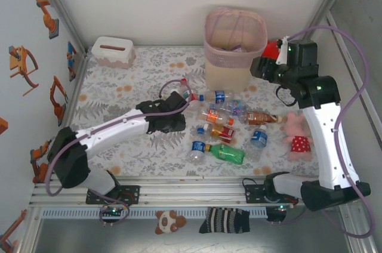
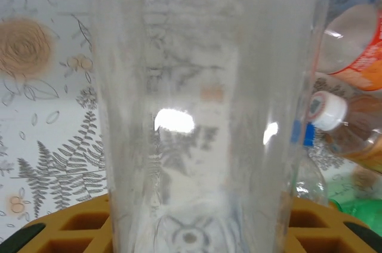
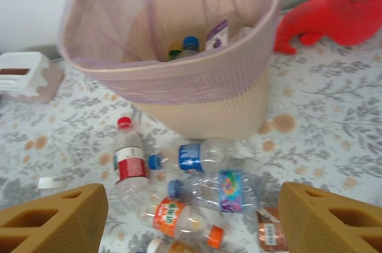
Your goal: Put the plastic bottles in the bin
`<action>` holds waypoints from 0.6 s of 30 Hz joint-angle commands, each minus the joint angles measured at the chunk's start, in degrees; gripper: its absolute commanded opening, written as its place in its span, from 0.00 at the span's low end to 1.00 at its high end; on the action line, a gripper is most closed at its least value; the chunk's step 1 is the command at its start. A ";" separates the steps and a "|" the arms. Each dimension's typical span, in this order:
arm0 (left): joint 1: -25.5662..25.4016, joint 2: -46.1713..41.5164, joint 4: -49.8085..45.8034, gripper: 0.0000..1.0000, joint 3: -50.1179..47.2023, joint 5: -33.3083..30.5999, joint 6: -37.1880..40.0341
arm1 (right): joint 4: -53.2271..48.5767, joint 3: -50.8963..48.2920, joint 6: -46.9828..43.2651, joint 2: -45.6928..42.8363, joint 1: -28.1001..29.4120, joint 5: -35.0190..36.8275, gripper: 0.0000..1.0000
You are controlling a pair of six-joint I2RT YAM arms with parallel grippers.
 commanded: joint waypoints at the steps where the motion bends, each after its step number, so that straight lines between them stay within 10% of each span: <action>1: -0.32 -5.77 5.58 0.40 -2.56 -0.28 8.86 | 4.50 -1.22 3.41 -2.27 0.08 -6.39 0.74; 18: -0.28 -17.98 25.83 0.40 -3.99 12.94 28.42 | 14.58 -3.88 9.49 -2.90 14.83 -7.58 0.73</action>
